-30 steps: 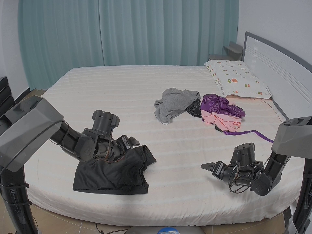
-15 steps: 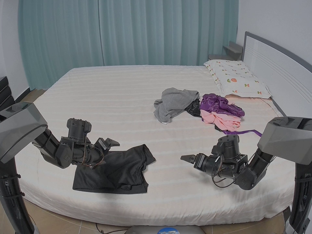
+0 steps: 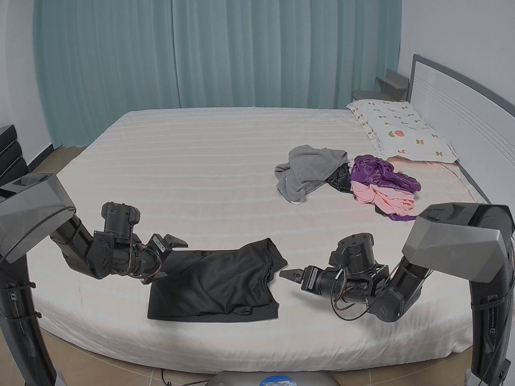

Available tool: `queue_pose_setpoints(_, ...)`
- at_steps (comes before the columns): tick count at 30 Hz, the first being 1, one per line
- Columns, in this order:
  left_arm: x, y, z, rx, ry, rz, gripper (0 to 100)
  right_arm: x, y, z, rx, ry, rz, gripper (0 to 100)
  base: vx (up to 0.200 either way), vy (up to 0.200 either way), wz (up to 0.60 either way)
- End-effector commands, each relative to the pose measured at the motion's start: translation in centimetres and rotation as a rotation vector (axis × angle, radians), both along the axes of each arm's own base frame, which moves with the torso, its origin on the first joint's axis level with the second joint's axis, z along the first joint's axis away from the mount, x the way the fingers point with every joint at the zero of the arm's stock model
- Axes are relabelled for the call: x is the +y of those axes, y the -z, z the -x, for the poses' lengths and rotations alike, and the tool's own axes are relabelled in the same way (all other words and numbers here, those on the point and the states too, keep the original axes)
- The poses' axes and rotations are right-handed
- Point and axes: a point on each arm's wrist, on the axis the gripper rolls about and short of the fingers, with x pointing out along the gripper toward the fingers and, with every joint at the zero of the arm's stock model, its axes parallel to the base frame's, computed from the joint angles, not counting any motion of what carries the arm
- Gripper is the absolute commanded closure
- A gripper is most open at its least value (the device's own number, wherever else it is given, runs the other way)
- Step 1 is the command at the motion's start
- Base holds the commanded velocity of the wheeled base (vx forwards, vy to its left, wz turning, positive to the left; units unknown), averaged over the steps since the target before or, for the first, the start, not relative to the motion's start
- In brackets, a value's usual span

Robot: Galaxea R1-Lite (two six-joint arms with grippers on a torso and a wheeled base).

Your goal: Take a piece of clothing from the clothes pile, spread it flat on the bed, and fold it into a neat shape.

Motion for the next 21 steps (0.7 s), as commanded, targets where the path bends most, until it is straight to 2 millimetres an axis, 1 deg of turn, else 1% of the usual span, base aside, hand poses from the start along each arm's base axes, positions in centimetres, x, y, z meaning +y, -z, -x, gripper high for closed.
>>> queue_pose_setpoints(1, 0.7, 0.2, -0.4, 0.002, -0.022, 0.003, 0, 0.2, 0.9, 0.1, 0.005, -0.02, 0.02, 0, 0.0, 0.2, 0.0)
queue_pose_setpoints(5, 0.7, 0.2, -0.4, 0.001, -0.021, 0.002, 0, 0.2, 1.1, 0.1, -0.008, -0.038, 0.047, 0, 0.0, 0.2, 0.0)
queue_pose_setpoints(7, 0.7, 0.3, -0.3, 0.004, -0.019, 0.0, 0, 0.0, 1.6, 0.1, -0.03, -0.056, 0.083, 0, 0.0, 0.2, 0.0)
queue_pose_setpoints(11, 0.6, 0.4, -0.3, 0.006, -0.017, -0.004, 0, -0.4, 1.4, 0.1, -0.039, -0.051, 0.096, 0, 0.0, 0.2, 0.0)
queue_pose_setpoints(14, 0.6, 0.4, -0.2, 0.009, -0.017, -0.004, 0, -0.5, 1.5, 0.1, -0.033, -0.046, 0.103, 0, 0.0, 0.0, 0.0)
queue_pose_setpoints(18, 0.6, 0.5, -0.2, 0.01, -0.018, -0.005, 0, -0.7, 2.1, 0.0, -0.064, -0.038, 0.168, 0, 0.0, 0.0, 0.0)
queue_pose_setpoints(21, 0.6, 0.4, -0.2, 0.008, -0.018, -0.005, 0, -1.4, 2.1, -0.2, -0.083, -0.033, 0.206, 0, 0.0, 0.0, 0.0)
